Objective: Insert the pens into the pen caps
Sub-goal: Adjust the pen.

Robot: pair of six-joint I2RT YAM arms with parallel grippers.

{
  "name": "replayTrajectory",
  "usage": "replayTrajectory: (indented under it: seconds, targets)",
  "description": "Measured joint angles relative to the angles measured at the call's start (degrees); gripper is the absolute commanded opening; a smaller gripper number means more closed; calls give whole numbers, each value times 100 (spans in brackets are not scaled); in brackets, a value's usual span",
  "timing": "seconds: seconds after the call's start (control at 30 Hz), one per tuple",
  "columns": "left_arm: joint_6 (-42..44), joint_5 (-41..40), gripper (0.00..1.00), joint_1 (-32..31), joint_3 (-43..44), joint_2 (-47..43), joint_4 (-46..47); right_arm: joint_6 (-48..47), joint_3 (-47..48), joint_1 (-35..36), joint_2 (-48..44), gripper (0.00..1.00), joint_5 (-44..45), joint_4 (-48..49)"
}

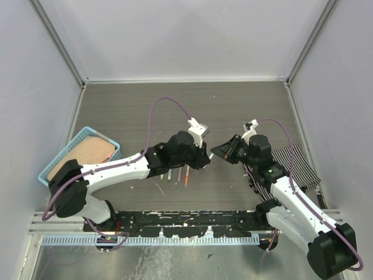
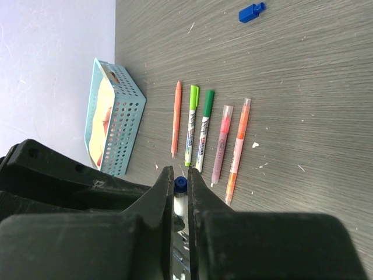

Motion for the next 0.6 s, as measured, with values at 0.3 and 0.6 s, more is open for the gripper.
replayTrajectory:
  seconds: [0.3,0.6]
  targets:
    - [-131,-63,34,-2,-2,-304,-11,-546,323,0,-437,1,595,-382]
    - [-341,-564,45,-2,-44,-1134,-363,-1185,470,0,-1113,1,1281,-35]
